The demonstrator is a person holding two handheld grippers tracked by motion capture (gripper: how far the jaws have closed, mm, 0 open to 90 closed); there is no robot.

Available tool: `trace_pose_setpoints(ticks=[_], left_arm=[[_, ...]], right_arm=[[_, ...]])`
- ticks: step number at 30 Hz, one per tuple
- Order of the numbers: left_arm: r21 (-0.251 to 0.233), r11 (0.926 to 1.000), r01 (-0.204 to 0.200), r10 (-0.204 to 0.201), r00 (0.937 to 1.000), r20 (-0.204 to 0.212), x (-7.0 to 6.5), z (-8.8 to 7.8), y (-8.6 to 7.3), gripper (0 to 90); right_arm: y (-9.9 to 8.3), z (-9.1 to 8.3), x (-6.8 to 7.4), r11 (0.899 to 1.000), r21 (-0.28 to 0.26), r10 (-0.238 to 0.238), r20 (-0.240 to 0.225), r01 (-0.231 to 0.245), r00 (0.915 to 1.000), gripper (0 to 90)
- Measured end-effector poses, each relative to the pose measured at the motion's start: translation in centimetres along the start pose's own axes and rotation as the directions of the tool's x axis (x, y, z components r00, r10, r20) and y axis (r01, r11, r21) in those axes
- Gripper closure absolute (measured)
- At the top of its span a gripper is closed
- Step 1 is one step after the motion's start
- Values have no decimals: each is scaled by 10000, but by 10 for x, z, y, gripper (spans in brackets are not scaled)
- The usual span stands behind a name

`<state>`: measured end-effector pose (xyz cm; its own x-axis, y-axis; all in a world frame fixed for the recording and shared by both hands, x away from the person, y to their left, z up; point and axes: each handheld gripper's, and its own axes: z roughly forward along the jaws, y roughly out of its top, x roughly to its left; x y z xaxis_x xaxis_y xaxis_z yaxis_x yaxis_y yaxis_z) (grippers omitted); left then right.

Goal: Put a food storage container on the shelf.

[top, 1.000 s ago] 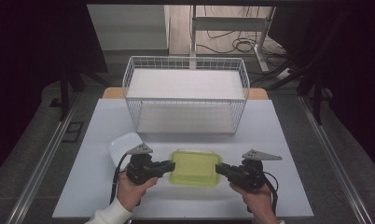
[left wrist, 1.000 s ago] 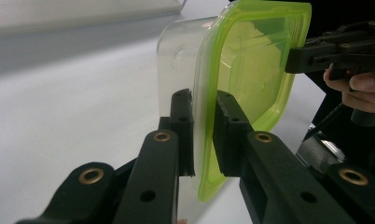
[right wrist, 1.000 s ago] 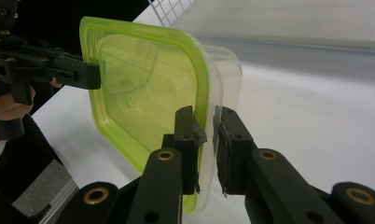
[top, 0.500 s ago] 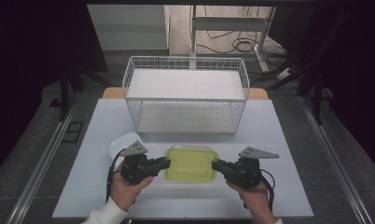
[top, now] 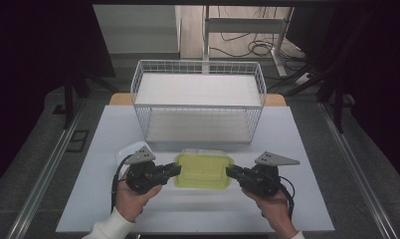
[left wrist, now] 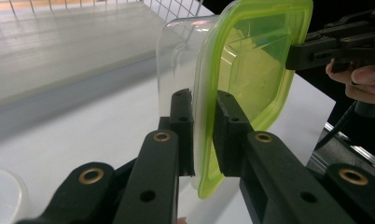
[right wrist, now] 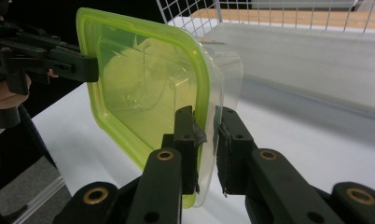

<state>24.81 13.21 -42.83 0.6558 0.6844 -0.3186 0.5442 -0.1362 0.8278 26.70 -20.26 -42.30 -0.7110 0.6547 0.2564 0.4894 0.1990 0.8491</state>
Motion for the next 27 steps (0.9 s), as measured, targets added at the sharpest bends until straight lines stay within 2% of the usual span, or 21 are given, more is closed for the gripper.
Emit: trace_pose_setpoints(ticks=[10,13,18,27], left_arm=[[-319,9995,61,-56,9999,131,11,-8,17,798],[-383,9991,169,-156,9993,338,16,-8,27,798],[-488,9985,237,-212,9985,505,24,-8,43,798],[-577,9980,243,-206,9978,634,36,-7,76,794]], right_arm=[[26,3,2,9994,-131,-308,-39,307,9995,787],[38,2,-1,9996,-150,-227,-219,224,9995,786],[56,2,-4,9990,-290,-339,-186,333,9993,787],[85,7,-19,9989,-370,-288,-322,276,9991,787]])
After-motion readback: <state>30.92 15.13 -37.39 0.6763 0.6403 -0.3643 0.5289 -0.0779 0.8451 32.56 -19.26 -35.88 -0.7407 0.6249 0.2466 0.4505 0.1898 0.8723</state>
